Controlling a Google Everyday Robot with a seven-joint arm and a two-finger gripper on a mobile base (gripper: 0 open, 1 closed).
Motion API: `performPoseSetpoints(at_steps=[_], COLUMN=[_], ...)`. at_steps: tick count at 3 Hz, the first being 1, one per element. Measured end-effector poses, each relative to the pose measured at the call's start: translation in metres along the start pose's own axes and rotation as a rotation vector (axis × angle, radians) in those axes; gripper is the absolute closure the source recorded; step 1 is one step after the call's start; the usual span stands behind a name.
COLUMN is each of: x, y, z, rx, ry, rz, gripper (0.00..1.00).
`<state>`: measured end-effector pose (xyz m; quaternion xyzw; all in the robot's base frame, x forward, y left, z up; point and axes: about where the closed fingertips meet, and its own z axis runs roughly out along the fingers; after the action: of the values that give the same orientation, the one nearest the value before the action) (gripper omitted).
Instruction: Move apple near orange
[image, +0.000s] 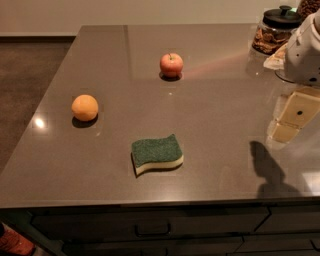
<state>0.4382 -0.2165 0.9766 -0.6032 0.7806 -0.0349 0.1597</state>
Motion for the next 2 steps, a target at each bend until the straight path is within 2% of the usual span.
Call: performPoseSetpoints(at_steps=[1,2], x=[0.000,-0.009], y=[0.000,-0.014], z=[0.000,0.009], rx=[0.000,-0.009], ry=[0.000,-0.027], rz=[0.000,0.019], gripper=[0.00,0.00])
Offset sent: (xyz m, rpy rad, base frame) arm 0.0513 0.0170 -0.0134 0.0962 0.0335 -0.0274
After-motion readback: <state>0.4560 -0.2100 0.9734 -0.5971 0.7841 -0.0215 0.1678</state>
